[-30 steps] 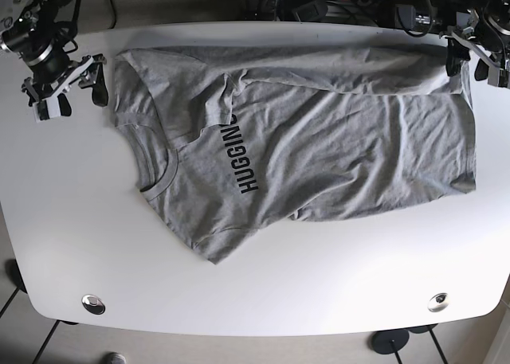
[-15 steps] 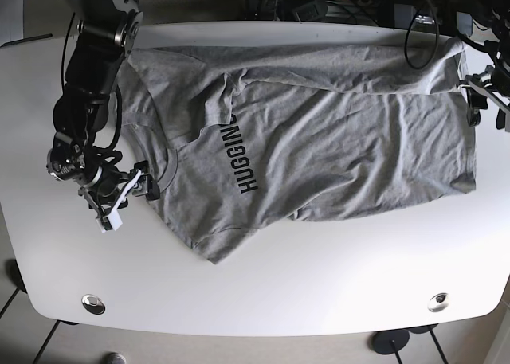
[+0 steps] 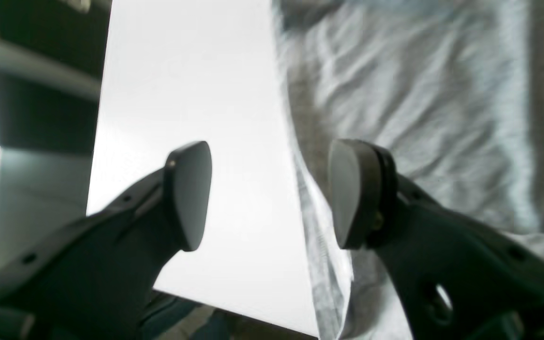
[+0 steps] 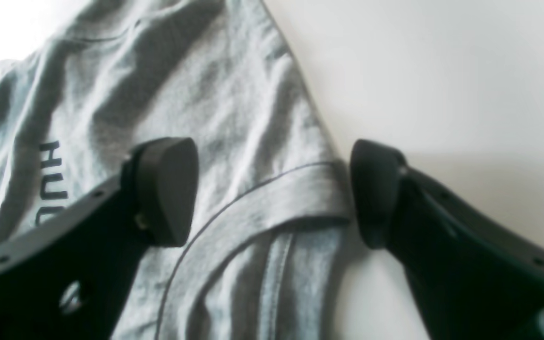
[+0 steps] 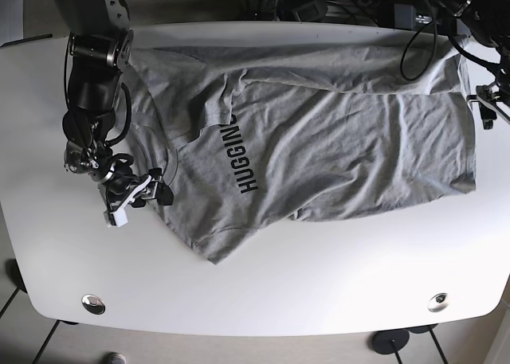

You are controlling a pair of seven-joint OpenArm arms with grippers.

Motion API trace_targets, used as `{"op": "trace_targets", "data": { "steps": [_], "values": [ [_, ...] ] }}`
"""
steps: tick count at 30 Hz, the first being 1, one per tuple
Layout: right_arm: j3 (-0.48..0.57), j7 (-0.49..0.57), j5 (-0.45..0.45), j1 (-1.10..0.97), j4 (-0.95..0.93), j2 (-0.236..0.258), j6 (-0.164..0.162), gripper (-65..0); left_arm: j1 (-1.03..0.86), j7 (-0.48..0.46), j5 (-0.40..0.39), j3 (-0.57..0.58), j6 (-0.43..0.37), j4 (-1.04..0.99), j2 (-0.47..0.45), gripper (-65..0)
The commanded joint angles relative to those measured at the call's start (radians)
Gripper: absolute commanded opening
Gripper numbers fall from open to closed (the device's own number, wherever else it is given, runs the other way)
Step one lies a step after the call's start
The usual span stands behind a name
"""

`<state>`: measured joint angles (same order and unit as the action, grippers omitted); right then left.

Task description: Fold the T-shirt properly

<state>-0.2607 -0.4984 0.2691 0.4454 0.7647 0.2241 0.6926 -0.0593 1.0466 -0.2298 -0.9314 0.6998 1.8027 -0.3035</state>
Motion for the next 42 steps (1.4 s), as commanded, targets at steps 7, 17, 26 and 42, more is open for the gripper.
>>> {"op": "trace_targets", "data": {
  "steps": [7,17,26,42],
  "values": [
    [0.028,-0.026,-0.006,-0.003,0.008,-0.035,0.006,-63.1,0.333,-0.068,0.272,0.001,-0.002,-0.376,-0.072,-27.8],
    [0.025,-0.024,-0.006,0.011,0.008,-0.033,0.006,-62.9,0.491,-0.355,0.304,0.078,-0.002,-1.073,-0.216,-16.1],
    [0.024,-0.032,-0.006,-0.006,0.118,-0.059,0.006,-62.9,0.457,-0.19,0.304,0.073,-0.002,-1.11,-0.164,-19.2],
    [0.024,-0.032,-0.006,-0.047,0.152,-0.061,0.006,-62.9,0.43,-0.17,0.304,0.076,-0.002,-0.966,-0.102,-64.0]
  ]
}}
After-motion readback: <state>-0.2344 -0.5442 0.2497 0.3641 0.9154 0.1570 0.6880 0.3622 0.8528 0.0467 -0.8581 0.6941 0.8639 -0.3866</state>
